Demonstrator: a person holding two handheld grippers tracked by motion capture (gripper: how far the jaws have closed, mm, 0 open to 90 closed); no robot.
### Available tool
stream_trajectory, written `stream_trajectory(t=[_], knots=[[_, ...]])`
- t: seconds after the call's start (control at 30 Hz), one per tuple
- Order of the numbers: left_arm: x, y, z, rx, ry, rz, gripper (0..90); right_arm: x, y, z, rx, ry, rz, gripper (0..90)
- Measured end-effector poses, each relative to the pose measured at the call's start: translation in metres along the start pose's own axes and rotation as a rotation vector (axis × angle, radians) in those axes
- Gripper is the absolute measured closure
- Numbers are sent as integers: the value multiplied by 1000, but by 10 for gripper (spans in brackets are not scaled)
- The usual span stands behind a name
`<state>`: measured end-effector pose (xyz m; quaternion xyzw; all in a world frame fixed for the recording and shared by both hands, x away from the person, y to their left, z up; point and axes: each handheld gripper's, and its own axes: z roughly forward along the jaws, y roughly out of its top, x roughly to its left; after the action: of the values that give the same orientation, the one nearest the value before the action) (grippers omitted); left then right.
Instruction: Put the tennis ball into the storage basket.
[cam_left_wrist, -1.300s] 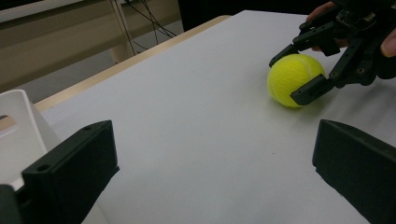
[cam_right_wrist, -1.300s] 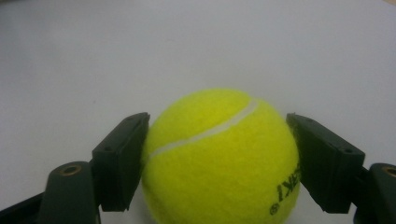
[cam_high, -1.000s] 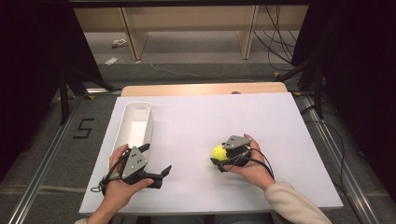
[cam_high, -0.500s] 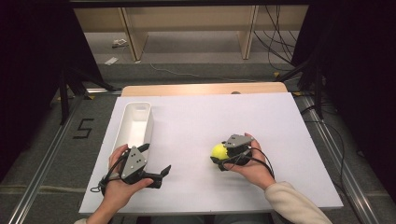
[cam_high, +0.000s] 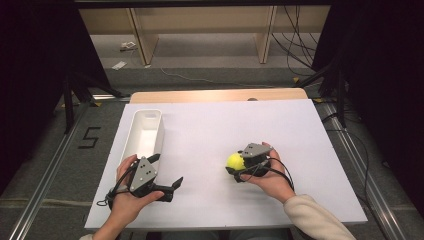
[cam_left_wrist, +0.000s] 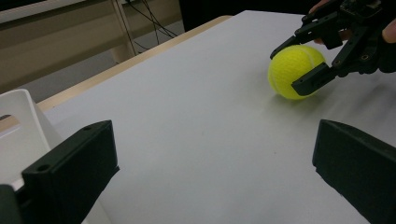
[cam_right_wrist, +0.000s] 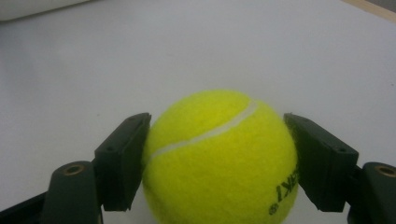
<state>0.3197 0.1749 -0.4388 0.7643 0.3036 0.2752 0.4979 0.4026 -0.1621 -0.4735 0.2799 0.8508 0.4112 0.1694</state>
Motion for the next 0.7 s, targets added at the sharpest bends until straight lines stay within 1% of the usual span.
stream_trajectory(t=[0.27,0.37,0.7], knots=[[0,0,0,1,0,1,0,-1,1,-2,-7,2,-1,268],[0,0,0,1,0,1,0,-1,1,-2,-11,3,8,268],[0,0,0,1,0,2,0,-1,3,-4,-23,3,11,268]])
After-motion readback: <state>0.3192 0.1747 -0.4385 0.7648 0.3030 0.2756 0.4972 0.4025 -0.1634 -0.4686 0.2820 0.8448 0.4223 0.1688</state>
